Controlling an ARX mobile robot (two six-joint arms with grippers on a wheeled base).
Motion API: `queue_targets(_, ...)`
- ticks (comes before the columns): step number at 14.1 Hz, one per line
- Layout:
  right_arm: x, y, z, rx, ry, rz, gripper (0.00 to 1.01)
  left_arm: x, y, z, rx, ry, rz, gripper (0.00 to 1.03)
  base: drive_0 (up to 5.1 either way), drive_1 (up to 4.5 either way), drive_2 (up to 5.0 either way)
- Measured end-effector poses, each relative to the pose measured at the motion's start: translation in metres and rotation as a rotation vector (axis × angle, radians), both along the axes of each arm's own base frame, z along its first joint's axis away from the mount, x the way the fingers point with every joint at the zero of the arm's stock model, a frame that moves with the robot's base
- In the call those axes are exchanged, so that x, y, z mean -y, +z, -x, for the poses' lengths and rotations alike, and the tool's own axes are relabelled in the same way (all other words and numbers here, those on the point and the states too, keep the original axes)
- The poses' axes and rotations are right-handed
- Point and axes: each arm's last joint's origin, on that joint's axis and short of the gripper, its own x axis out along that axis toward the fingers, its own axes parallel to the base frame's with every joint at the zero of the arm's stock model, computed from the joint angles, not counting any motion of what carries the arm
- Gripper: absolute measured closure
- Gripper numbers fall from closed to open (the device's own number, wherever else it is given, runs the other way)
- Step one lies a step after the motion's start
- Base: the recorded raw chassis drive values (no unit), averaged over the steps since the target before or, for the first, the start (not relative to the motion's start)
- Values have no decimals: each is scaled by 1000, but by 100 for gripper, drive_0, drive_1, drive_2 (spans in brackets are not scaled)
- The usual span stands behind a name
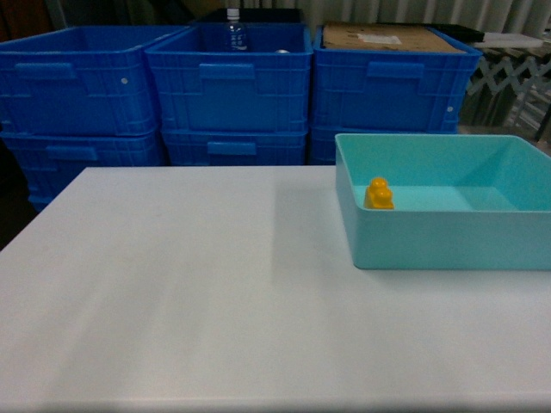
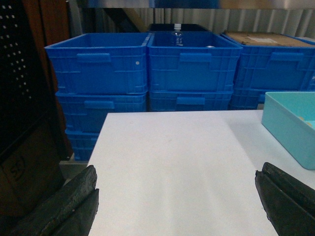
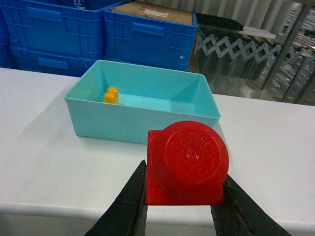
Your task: Pick red block from blue box to shelf
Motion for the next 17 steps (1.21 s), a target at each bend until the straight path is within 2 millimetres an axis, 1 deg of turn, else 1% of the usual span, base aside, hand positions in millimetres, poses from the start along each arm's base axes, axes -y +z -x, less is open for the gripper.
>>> queue_targets(17,0,0,0,0,0,0,72,0,0,0,0,0,0,5,-9,-411,392)
